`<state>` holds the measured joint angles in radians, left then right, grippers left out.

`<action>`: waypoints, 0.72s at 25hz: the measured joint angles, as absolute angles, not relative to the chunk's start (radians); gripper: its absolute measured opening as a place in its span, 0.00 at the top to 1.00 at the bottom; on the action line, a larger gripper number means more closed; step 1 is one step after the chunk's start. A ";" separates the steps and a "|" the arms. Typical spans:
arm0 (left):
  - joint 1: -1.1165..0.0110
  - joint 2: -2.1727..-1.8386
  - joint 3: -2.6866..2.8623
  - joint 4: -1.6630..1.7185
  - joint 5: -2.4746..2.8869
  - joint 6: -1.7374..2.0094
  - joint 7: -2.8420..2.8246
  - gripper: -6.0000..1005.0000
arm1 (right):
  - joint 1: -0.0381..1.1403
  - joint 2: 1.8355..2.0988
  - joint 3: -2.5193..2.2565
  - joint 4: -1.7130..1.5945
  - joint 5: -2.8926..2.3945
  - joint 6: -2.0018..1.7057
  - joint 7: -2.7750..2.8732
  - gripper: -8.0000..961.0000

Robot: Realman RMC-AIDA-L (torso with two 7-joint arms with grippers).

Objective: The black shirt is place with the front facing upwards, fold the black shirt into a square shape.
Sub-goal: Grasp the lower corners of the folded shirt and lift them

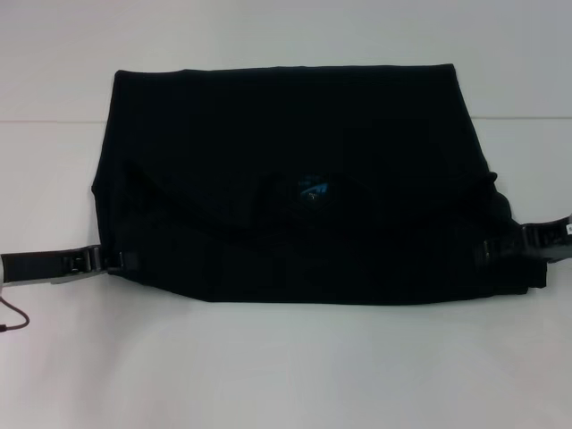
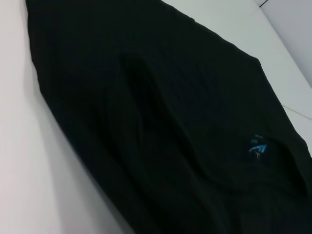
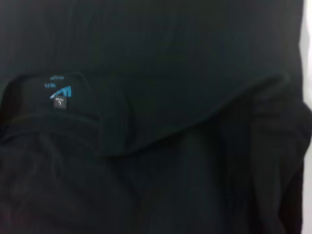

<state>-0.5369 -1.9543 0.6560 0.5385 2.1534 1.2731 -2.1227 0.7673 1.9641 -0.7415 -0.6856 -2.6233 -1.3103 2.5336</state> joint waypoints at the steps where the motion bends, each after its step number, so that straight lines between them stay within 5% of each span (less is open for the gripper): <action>1: -0.537 -1.955 0.656 0.538 2.153 1.273 -2.122 0.94 | 0.767 1.967 -0.743 -0.684 -2.623 -1.308 2.533 0.08; 18: -0.537 -1.956 0.620 0.533 2.147 1.279 -2.110 0.94 | 0.747 1.973 -0.747 -0.684 -2.621 -1.318 2.514 0.48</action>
<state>-0.5367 -1.9556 0.6202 0.5330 2.1474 1.2792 -2.1099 0.7468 1.9726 -0.7467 -0.6841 -2.6213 -1.3179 2.5144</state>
